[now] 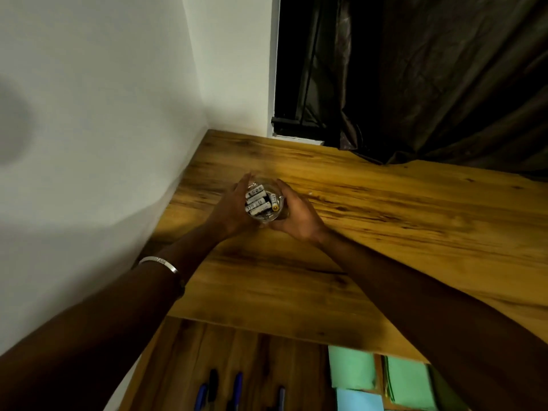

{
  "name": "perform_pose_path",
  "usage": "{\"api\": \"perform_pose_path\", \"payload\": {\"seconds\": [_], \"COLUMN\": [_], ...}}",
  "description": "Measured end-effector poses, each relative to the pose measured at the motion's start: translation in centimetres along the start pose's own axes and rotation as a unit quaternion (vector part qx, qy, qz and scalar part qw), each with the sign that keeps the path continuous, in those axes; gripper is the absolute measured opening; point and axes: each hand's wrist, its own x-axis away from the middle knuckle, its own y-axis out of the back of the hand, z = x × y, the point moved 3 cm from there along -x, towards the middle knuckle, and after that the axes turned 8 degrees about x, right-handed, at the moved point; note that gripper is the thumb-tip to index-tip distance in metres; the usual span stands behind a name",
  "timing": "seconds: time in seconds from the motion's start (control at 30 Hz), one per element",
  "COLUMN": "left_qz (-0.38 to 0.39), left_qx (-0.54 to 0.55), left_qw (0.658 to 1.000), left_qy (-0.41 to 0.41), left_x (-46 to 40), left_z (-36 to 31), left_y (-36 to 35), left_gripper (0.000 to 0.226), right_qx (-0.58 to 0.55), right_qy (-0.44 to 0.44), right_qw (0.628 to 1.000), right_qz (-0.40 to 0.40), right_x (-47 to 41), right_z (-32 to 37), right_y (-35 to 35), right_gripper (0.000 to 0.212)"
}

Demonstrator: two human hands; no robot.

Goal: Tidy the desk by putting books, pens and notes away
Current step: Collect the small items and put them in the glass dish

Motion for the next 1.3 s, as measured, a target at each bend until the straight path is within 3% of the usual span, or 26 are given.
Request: {"api": "perform_pose_path", "payload": {"seconds": [0.1,0.2,0.63,1.03,1.17,1.3], "left_qz": [-0.003,0.001,0.0,0.019,0.028,0.037], "left_qx": [-0.008,-0.02,-0.018,0.05,0.042,0.053], "left_qw": [1.0,1.0,0.999,0.999,0.999,0.997], "left_qy": [-0.016,-0.006,-0.032,0.008,0.01,0.031], "left_x": [2.3,5.2,19.6,29.3,30.5,30.1], "left_z": [-1.4,-2.6,-6.8,-5.1,-3.9,-1.5], "left_y": [-0.3,-0.9,-2.9,-7.0,-8.9,-11.4], "left_gripper": [0.124,0.123,0.109,0.078,0.064,0.048], "right_qx": [-0.042,-0.008,-0.012,-0.05,-0.024,-0.028], "right_qy": [-0.008,0.025,0.023,-0.024,-0.053,-0.067], "right_qw": [0.999,1.0,0.999,0.998,0.998,0.996], "right_qz": [0.001,0.011,-0.03,-0.022,-0.036,-0.047], "right_x": [2.8,6.3,22.0,31.7,33.1,33.7], "right_z": [0.3,1.2,4.9,3.6,1.9,0.2], "right_y": [0.8,2.0,2.3,-1.4,-3.2,-5.0], "right_gripper": [0.105,0.096,0.102,0.066,0.061,0.042]}}
